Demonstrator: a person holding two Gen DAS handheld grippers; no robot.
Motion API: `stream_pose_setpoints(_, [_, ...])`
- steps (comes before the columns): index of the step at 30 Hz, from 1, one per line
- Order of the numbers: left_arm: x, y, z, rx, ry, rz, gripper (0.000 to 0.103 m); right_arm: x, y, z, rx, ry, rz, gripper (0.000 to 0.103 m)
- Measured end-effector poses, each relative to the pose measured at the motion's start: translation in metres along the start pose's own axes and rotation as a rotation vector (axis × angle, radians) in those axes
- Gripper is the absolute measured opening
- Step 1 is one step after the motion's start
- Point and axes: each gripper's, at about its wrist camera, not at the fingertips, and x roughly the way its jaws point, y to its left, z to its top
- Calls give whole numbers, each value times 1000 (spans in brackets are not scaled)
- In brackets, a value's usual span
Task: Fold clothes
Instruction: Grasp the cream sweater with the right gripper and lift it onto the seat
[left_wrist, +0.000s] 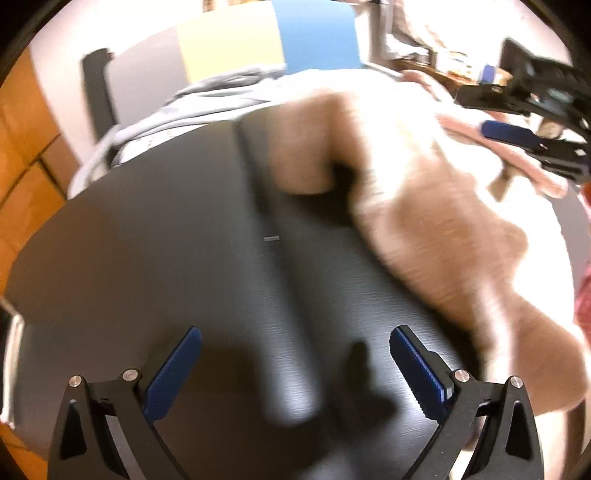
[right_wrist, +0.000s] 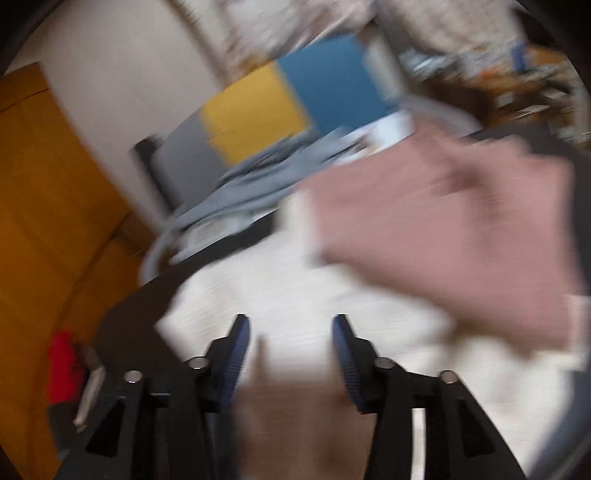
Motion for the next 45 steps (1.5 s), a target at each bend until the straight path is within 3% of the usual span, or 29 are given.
stream_pose_setpoints(3, [-11,-38,4,28,1,-70,103,-15,-38,20,51,-44,-161,61])
stream_pose_setpoints(6, [-9,-74,2,105,14,-56,103,-20,-68,15,100,18,-202,61])
stream_pose_setpoints(8, [-10,-80,0,99,21,-65,103,-20,-76,8,98,45,-258,61])
stream_pose_setpoints(18, [-16,-95,-11,24,56,-127,103,-3,-94,-33,87,115,-320,64])
stream_pose_setpoints(23, [-30,-109,-18,47,55,-135,103,19,-86,-35,19,127,-349,66])
stream_pose_setpoints(25, [-38,-113,-22,62,59,-144,101,26,-80,-35,-18,103,-332,56])
stream_pose_setpoints(26, [-44,-115,-24,74,57,-155,98,27,-80,-35,-6,89,-307,35])
stream_pose_setpoints(27, [-50,-118,-27,86,56,-167,89,28,-81,-34,17,83,-261,13])
stream_pose_setpoints(28, [-57,-121,-30,104,52,-178,73,28,-86,-31,77,85,-173,13])
stream_pose_setpoints(31, [-76,-131,-38,132,54,-208,46,27,-105,-27,344,81,177,12])
stream_pose_setpoints(33, [-88,-134,-45,115,68,-243,28,25,-106,-22,448,64,379,12])
stream_pose_setpoints(36, [-108,-124,-56,64,77,-283,11,13,-93,-12,496,29,625,4])
stream_pose_setpoints(37, [-114,-119,-59,41,82,-305,10,10,-84,-6,512,12,721,4])
stream_pose_setpoints(38, [-121,-113,-62,18,88,-327,10,5,-73,0,500,-1,761,4])
stream_pose_setpoints(40, [-139,-101,-68,-24,75,-357,9,-9,-53,12,427,-20,731,4])
stream_pose_setpoints(41, [-123,-91,-52,-34,65,-336,9,-18,-47,14,388,-34,666,5])
stream_pose_setpoints(43, [-69,-67,-5,-44,43,-265,9,-34,-44,15,331,-80,473,22])
stream_pose_setpoints(44, [-42,-55,18,-50,32,-229,10,-40,-49,11,309,-88,374,35])
stream_pose_setpoints(45, [-15,-43,42,-55,21,-193,13,-41,-51,11,285,-85,255,35])
